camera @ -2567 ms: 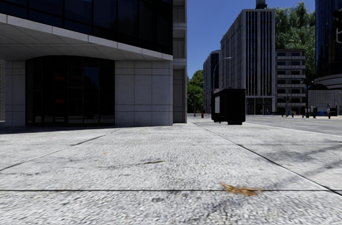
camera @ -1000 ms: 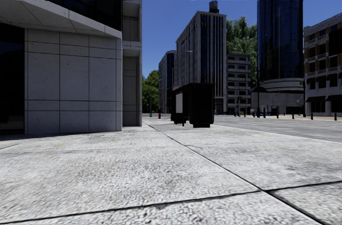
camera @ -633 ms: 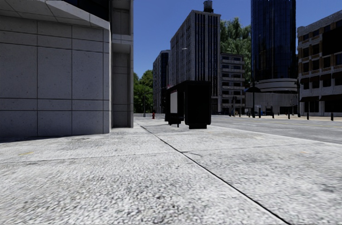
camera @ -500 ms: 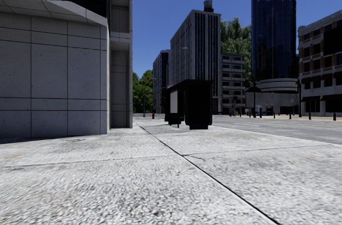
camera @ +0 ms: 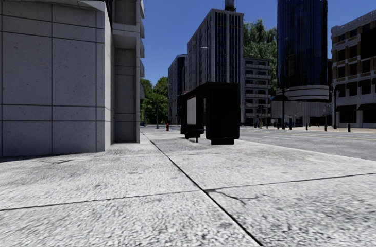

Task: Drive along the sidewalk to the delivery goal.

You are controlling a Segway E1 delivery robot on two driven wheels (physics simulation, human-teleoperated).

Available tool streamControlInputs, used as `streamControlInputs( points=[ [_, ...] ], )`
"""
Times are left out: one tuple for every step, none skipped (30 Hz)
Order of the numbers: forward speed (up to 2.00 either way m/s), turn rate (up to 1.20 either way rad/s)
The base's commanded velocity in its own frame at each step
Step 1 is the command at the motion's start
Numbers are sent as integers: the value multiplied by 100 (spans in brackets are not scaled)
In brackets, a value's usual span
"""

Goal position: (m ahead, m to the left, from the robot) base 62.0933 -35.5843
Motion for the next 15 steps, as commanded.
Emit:
streamControlInputs(
  points=[
    [200,0],
    [200,0],
    [200,0],
    [200,0],
    [200,0],
    [200,0],
    [200,0],
    [200,0],
    [200,0],
    [200,0],
    [200,0],
    [200,0],
    [200,0],
    [200,0],
    [200,0]
  ],
)
